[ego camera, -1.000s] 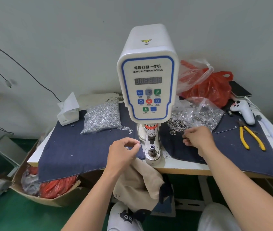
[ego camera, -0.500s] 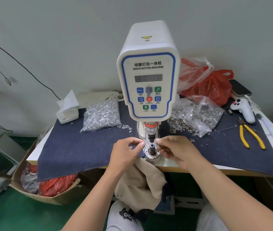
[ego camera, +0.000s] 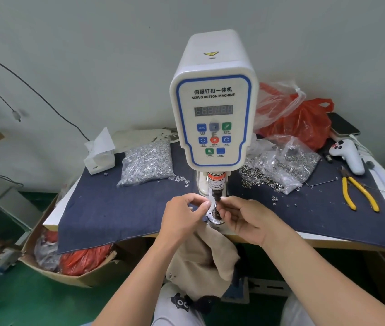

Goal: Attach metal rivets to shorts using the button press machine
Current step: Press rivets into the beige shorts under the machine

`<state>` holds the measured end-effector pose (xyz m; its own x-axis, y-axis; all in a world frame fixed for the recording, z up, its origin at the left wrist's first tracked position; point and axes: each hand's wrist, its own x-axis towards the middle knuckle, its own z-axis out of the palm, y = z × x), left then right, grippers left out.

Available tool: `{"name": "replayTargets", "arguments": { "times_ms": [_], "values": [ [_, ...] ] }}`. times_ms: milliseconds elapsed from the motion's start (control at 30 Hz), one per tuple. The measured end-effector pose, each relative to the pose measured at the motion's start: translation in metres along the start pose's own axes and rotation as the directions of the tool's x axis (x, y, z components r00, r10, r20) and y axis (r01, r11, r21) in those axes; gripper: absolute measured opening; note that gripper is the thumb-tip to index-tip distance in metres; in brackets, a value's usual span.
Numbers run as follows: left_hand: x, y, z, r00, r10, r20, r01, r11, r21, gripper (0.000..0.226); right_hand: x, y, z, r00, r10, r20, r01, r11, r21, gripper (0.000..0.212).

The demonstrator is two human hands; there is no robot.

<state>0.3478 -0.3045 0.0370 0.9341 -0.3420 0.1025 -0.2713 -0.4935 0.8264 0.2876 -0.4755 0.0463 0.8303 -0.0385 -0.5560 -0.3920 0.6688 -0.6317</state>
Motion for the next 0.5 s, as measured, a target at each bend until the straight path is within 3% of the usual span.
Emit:
{"name": "replayTargets", "arguments": {
  "times_ms": [267, 367, 500],
  "values": [
    [0.000, 0.004, 0.003, 1.000, 0.023, 0.016, -0.024, 0.999, 0.039, 0.012, -0.005, -0.004, -0.003, 0.999, -0.032, 0.014, 0.032, 0.999, 0.007, 0.016],
    [0.000, 0.007, 0.004, 0.998, 0.056, 0.015, -0.057, 0.995, 0.086, 0.028, -0.007, -0.011, -0.012, 0.999, -0.022, 0.044, 0.028, 0.992, -0.122, 0.023],
    [0.002, 0.012, 0.008, 0.998, 0.058, 0.032, -0.062, 0.987, 0.145, 0.032, -0.008, -0.019, -0.025, 0.991, -0.130, -0.009, 0.122, 0.950, -0.287, 0.025]
  ]
}}
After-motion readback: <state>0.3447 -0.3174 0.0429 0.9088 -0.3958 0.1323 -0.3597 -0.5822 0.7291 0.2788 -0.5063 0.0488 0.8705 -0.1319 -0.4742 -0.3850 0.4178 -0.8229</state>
